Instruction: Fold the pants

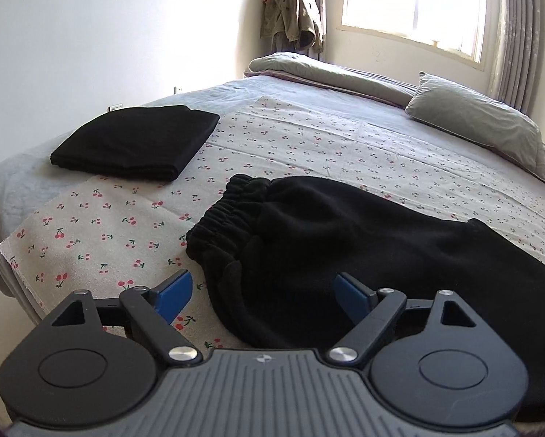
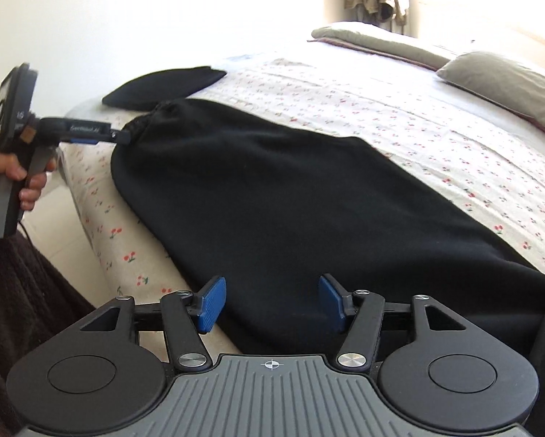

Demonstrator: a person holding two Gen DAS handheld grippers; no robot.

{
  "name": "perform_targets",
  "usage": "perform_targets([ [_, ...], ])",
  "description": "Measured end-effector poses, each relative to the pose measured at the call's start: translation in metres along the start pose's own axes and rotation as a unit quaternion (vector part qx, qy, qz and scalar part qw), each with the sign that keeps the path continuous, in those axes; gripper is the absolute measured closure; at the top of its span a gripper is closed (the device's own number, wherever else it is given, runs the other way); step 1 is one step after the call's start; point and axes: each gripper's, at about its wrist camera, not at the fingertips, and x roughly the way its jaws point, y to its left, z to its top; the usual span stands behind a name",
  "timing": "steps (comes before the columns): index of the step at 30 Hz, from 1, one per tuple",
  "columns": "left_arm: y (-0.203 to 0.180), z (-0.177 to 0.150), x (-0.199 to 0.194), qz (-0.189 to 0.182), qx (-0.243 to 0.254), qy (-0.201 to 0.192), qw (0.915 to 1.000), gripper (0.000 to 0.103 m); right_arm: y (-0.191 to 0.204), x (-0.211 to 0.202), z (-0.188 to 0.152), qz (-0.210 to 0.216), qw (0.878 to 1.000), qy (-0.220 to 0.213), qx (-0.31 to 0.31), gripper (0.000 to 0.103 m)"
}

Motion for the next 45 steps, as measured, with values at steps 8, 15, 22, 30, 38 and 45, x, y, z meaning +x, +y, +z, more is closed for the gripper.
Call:
perform_targets([
  [8,-0.079,-0.001,-0.002,-0.121,0.055,0.005,0.9911,0.002,-0.052,-0.026,-0.015,-0.089,0.993,-0.010,0.072,0.030],
  [15,-0.156,-0.008,0.017,-0.217,0.081,0.055,0.9711,0.000,-0.092,-0.050,-0.042,-0.139,0.983,-0.002,0.116,0.022],
  [22,-0.224,-0.020,0.029,-0.264,0.120,0.089,0.9528,0.000,-0.128,-0.069,-0.071,-0.174,0.971,0.005,0.163,0.019],
  [30,-0.286,-0.038,0.037,-0.297,0.151,0.114,0.9357,0.000,-0.167,-0.084,-0.089,-0.205,0.959,0.002,0.197,0.013],
  [38,-0.348,-0.045,0.044,-0.349,0.169,0.110,0.9151,0.000,-0.203,-0.094,-0.097,-0.219,0.949,0.000,0.228,0.012],
  [45,-0.389,-0.052,0.048,-0.389,0.188,0.071,0.8991,0.002,-0.232,-0.104,-0.104,-0.231,0.937,-0.002,0.263,0.012],
])
